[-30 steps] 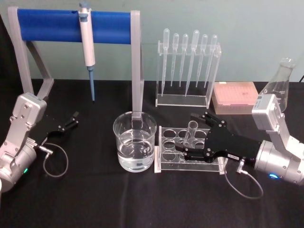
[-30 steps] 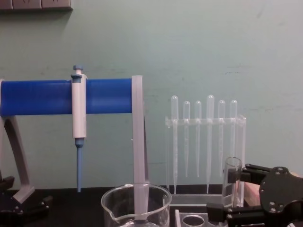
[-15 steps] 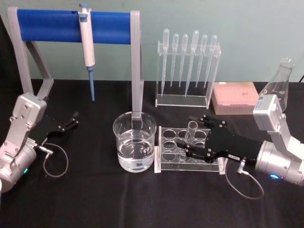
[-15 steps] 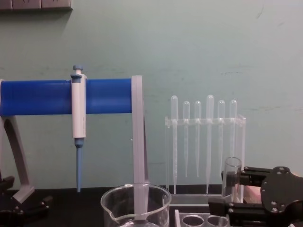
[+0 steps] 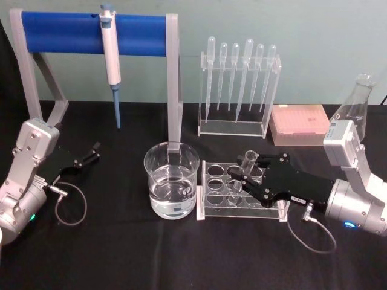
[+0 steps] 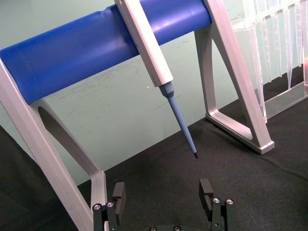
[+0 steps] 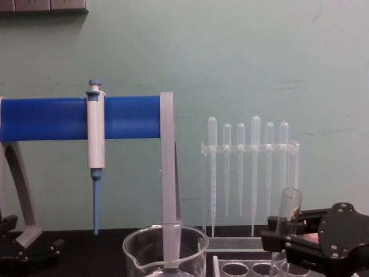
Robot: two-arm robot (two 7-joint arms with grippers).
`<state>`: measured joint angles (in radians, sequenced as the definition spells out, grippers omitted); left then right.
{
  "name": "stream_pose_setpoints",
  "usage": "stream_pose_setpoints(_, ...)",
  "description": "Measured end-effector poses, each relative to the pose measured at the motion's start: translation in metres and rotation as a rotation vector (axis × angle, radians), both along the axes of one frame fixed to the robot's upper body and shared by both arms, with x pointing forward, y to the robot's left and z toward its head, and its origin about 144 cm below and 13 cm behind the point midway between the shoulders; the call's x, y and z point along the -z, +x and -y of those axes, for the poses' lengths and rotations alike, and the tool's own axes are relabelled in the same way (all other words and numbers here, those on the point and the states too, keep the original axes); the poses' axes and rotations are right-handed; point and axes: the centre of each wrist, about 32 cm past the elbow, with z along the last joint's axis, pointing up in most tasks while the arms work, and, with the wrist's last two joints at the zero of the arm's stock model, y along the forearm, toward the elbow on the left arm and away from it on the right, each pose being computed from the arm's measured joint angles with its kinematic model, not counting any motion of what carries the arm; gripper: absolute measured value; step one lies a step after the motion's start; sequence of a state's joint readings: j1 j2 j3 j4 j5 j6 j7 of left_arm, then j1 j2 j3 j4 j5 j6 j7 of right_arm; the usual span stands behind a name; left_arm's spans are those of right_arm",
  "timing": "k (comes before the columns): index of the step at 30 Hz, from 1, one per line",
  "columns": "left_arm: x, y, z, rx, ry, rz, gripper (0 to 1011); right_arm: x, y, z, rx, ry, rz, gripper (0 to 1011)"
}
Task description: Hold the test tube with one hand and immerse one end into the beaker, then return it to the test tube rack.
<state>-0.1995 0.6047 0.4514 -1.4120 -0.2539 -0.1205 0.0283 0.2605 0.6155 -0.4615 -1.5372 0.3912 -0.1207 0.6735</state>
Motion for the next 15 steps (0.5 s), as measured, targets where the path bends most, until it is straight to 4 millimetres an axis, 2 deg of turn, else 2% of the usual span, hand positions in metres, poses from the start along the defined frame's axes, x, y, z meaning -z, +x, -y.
stream_pose_setpoints(1,0.0000,0.0000,0.0000,0.000,0.000,0.000,1000,0.0000,0.0000,0.0001,0.000,0.000,0.000,261)
stream_pose_setpoints(3,0.0000,0.0000,0.0000,0.000,0.000,0.000,1000,0.0000,0.0000,0.0001,0.000,0.000,0.000,233)
stream_pose_setpoints(15,0.0000,0.0000,0.0000,0.000,0.000,0.000,1000,-0.0007,-0.0009,0.0009,0.000,-0.002,0.005,224)
